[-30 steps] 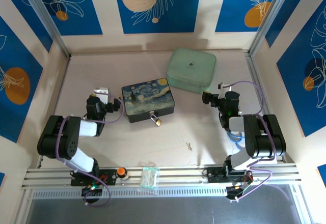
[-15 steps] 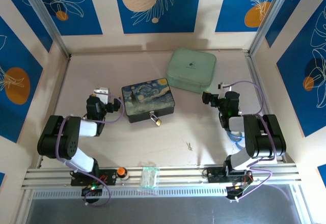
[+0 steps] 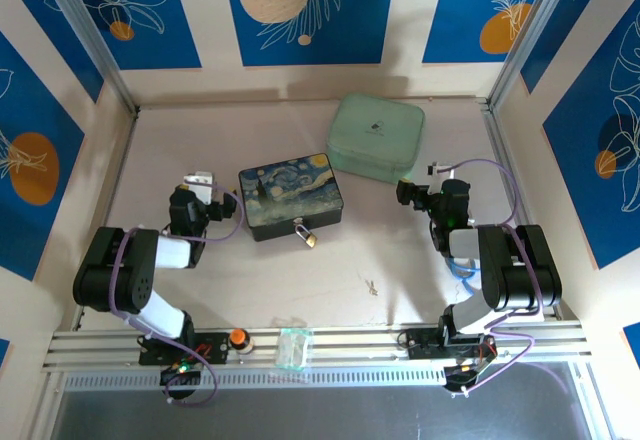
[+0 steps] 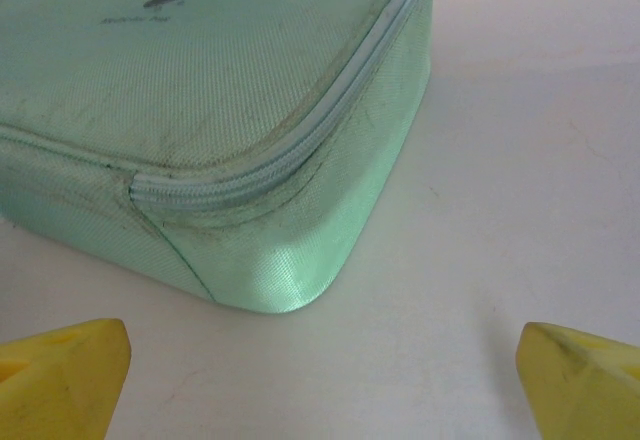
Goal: Unlock the padlock with the key
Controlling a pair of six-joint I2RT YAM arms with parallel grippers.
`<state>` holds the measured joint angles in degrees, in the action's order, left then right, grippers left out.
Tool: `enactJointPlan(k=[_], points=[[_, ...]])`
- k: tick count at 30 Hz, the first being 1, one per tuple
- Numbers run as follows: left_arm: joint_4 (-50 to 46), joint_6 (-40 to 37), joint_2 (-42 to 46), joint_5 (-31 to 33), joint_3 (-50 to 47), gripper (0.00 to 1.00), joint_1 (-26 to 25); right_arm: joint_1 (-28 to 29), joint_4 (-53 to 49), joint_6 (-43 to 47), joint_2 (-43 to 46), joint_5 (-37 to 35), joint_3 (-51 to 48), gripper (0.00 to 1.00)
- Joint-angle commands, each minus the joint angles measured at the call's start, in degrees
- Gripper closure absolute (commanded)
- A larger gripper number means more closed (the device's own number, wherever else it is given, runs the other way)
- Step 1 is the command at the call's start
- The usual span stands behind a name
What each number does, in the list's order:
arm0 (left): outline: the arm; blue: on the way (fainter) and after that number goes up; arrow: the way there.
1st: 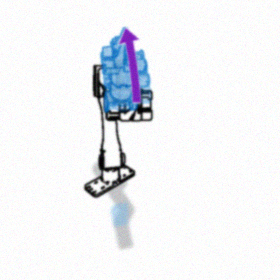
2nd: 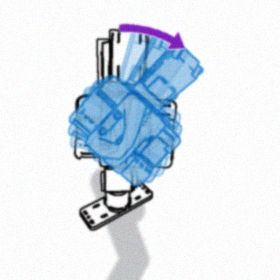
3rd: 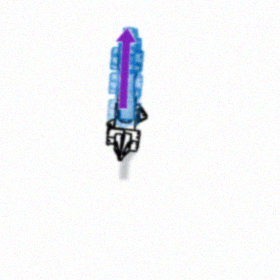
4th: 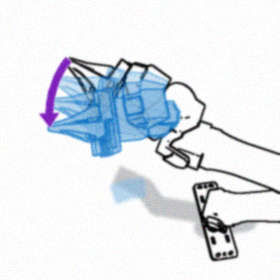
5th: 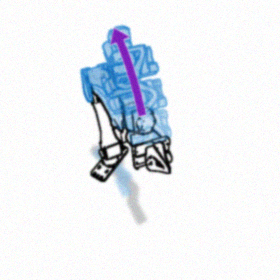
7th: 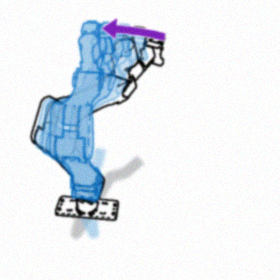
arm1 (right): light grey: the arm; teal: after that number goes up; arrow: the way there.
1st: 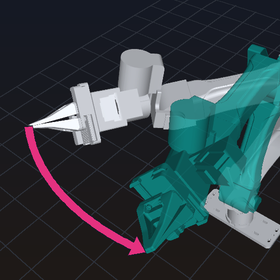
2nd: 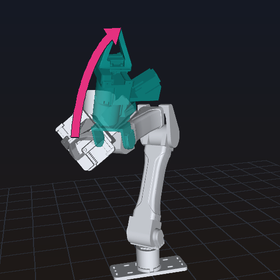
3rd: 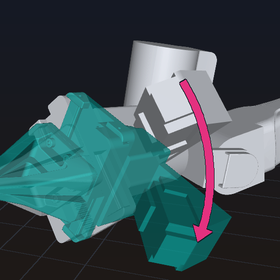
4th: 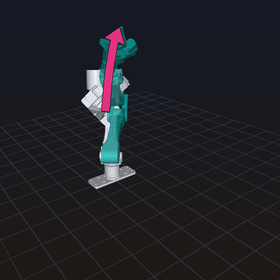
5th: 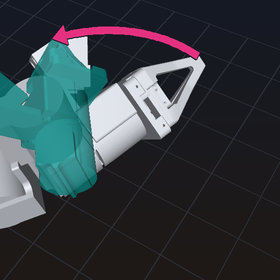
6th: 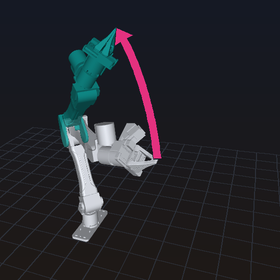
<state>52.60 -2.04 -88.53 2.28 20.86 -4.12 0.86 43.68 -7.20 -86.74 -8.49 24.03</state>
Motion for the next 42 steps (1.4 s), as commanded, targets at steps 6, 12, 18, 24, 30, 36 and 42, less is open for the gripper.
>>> enactJointPlan(k=[6, 12, 18, 24, 30, 36, 42], points=[[-10.4, 1.2, 14.8, 3.7, 0.3, 0.00, 0.6, 1.4, -15.4, 1.4, 9.5, 1.5, 4.9, 0.01], [-27.1, 19.4, 26.3, 4.8, 4.9, 0.00, 0.6, 1.4, -31.8, -5.5, 16.9, 6.0, 10.3, 0.01], [-24.6, 34.2, 29.4, -14.5, 3.3, 0.00, 0.6, 0.5, -42.7, -11.4, 23.1, 12.4, 13.4, 0.01], [-23.7, 42.3, 33.9, -19.5, -0.3, 0.00, -1.0, -0.8, -49.3, -24.3, 33.9, 14.1, 9.2, 0.01], [-37.2, 42.9, 37.9, -13.1, 1.0, 0.00, -12.7, 2.2, -66.2, -26.0, 32.2, 21.5, 11.6, 0.01], [-43.8, 44.1, 37.4, -1.1, 2.5, 0.00, -31.0, 13.2, -75.8, -26.2, 31.3, 15.4, 9.7, 0.12], [-52.1, 52.9, 34.9, 13.9, 4.4, 0.01, -44.8, 28.3, -78.5, -31.7, 32.0, 5.8, 6.2, 0.27]])
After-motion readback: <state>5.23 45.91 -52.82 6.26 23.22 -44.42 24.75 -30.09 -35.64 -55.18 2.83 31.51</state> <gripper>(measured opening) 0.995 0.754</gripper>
